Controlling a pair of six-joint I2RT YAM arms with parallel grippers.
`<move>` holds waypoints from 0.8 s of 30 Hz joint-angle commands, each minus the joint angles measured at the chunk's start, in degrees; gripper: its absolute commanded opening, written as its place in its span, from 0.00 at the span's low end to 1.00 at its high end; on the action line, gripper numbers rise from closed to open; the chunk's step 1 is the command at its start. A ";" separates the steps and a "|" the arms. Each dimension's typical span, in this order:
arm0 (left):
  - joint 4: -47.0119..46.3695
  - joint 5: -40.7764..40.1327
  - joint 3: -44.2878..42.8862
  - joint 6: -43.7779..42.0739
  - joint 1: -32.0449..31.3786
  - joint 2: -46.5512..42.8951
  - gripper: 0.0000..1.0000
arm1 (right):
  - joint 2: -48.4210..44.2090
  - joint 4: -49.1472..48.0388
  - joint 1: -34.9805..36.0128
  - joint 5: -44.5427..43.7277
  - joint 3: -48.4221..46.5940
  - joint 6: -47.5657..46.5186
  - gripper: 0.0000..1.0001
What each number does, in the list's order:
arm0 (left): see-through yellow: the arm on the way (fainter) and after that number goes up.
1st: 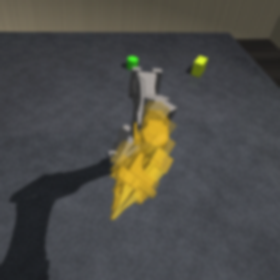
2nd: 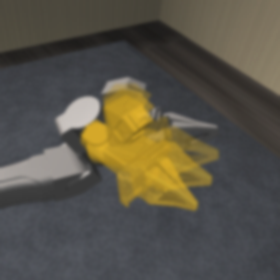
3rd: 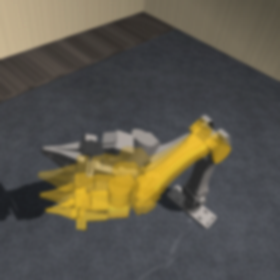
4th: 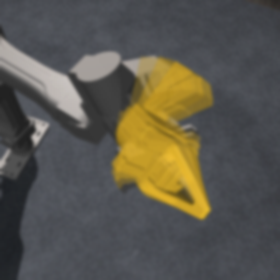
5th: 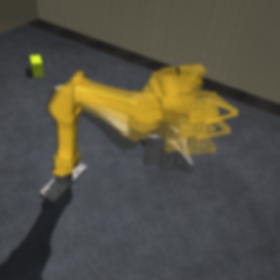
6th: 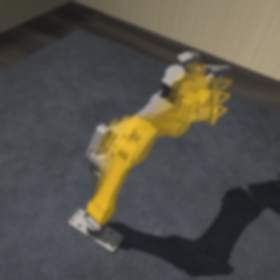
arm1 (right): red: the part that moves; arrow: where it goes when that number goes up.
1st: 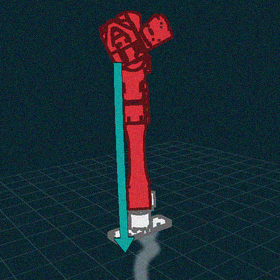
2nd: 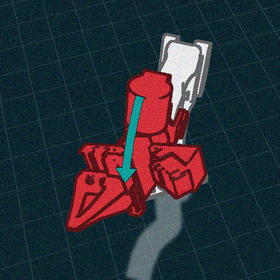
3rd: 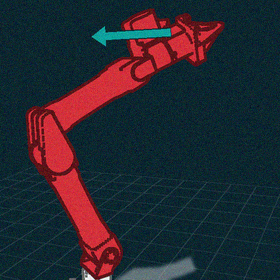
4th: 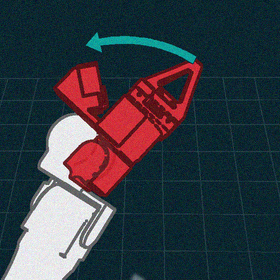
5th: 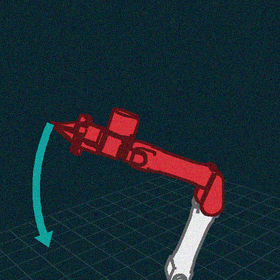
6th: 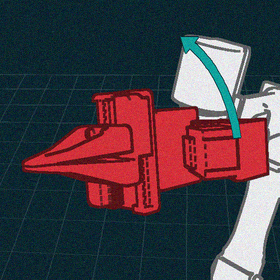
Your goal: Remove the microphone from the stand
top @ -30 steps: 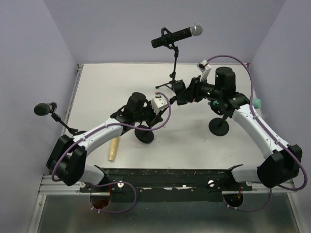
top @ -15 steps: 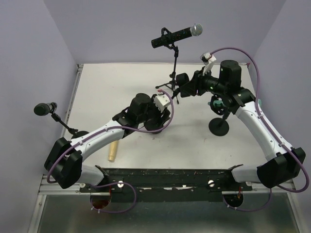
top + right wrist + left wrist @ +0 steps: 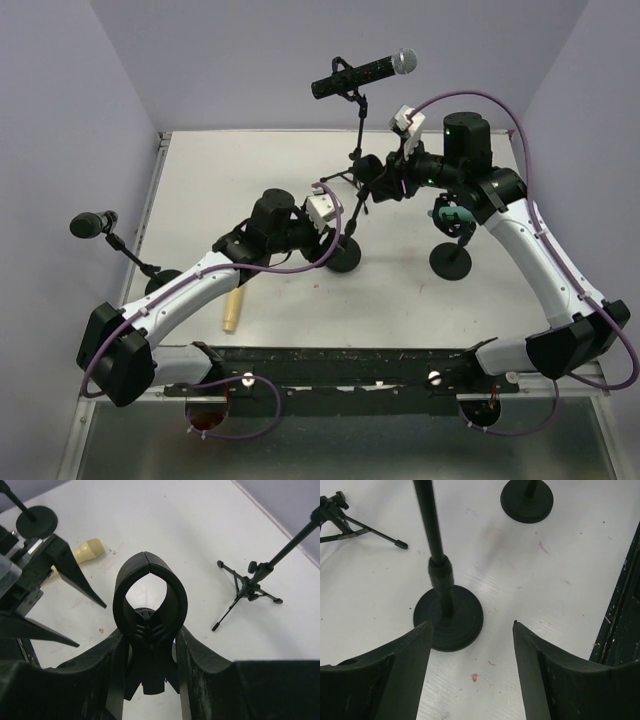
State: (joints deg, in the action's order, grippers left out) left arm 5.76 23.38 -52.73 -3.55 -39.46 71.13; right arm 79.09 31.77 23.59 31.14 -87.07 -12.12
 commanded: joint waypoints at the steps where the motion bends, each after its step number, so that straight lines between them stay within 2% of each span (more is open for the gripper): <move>1: 0.39 3.08 -1.15 1.18 2.02 -1.35 0.71 | 1.15 3.82 1.98 -0.28 -1.88 -5.45 0.00; 9: -5.13 11.24 -2.37 -0.40 3.78 -1.88 0.64 | 2.56 5.58 5.49 -1.69 -0.38 -8.35 0.01; 17: -9.45 14.76 -9.58 2.76 5.09 -1.26 0.57 | 4.76 10.07 9.72 -4.33 -2.76 -13.46 0.01; 24: -6.12 16.61 -13.53 1.18 7.20 -4.42 0.56 | 4.93 10.07 10.16 -3.63 -2.14 -13.54 0.00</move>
State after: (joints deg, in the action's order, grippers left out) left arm 0.05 35.55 -62.74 -1.39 -33.12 70.04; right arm 82.19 37.82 32.93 27.73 -89.54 -24.32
